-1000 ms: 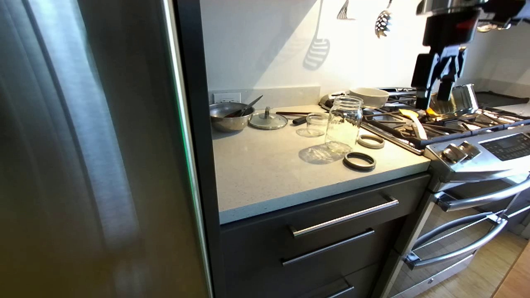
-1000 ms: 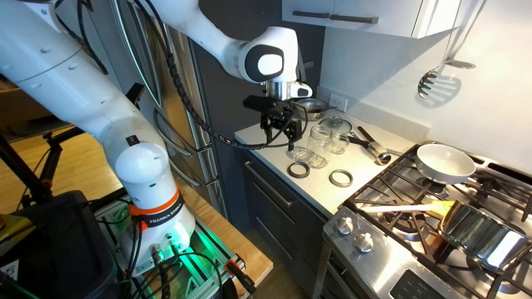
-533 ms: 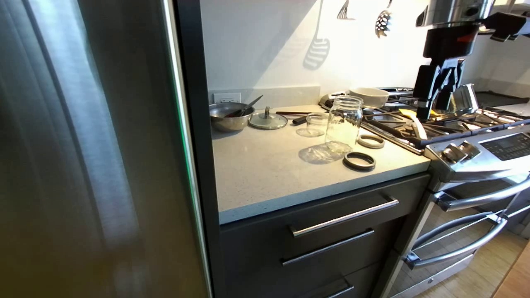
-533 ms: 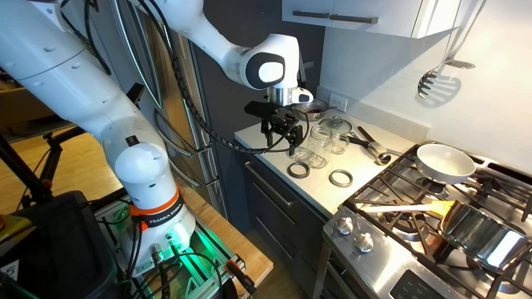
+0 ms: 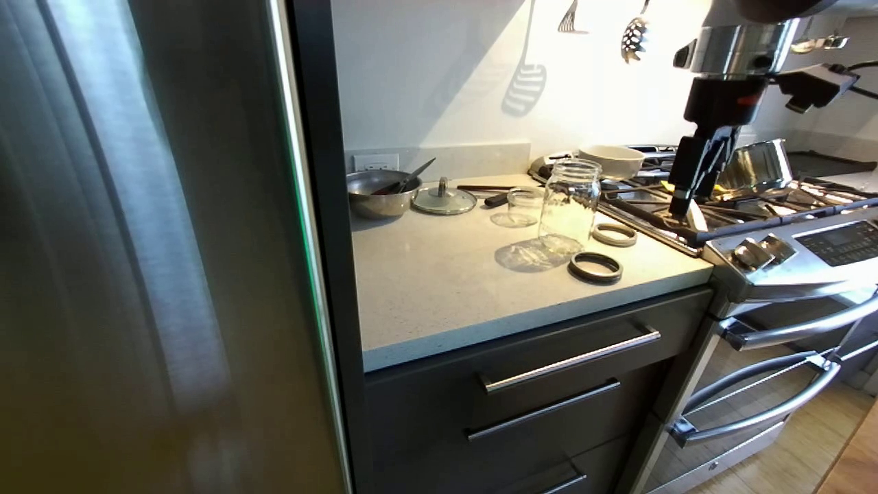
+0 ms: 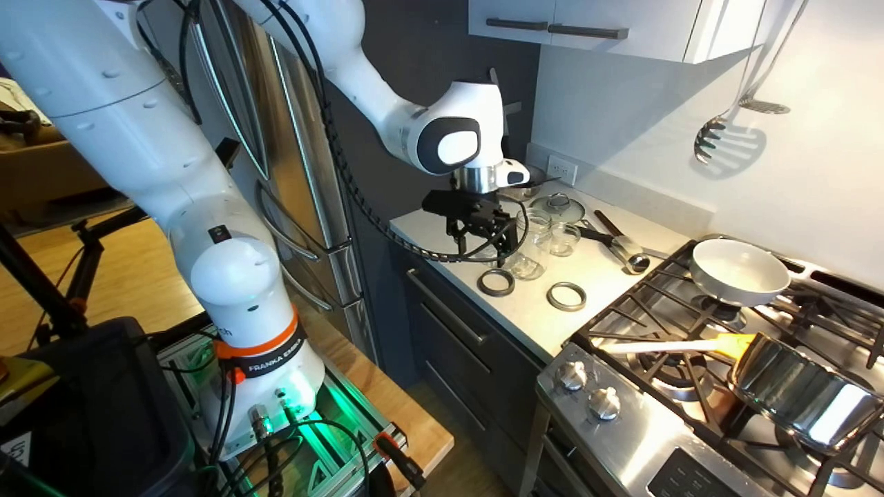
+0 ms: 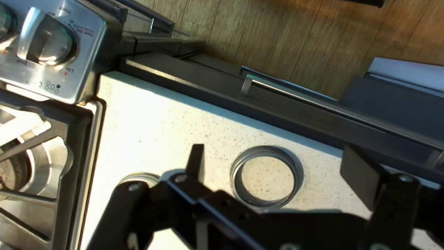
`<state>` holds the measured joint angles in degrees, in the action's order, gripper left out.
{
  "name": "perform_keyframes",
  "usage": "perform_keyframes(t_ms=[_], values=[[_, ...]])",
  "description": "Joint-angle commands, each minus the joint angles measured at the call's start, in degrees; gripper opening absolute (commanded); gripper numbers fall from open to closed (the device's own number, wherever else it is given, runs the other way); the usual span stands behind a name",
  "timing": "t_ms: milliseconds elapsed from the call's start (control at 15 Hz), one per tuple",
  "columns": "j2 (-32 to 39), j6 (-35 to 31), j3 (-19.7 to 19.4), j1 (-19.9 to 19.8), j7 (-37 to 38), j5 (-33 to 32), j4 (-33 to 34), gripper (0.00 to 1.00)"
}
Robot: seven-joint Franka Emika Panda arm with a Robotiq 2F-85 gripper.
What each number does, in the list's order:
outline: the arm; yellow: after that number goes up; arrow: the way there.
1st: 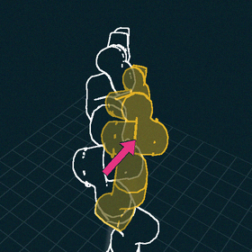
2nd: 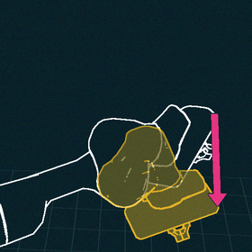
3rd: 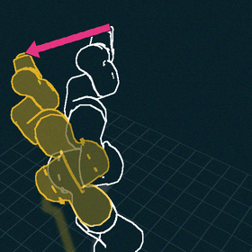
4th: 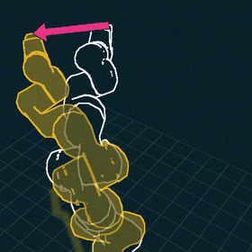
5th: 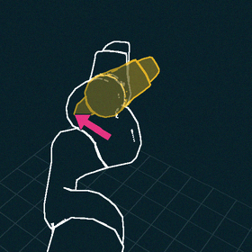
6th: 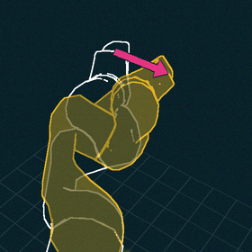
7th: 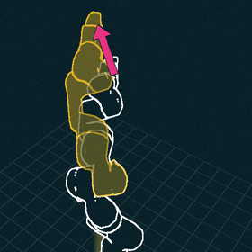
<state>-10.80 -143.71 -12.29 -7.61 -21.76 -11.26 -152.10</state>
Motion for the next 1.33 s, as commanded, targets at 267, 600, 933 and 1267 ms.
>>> perform_keyframes(t_ms=[267,600,933,1267], values=[[11.1,-11.7,-1.2,-0.3,-12.9,9.7,1.2,1.0],[11.3,-10.3,0.0,-1.2,-10.2,8.3,1.5,1.0],[13.3,-12.2,0.5,-1.5,-10.8,13.3,2.2,1.0],[15.8,-16.8,1.9,-2.2,-12.0,20.2,2.5,1.0]])
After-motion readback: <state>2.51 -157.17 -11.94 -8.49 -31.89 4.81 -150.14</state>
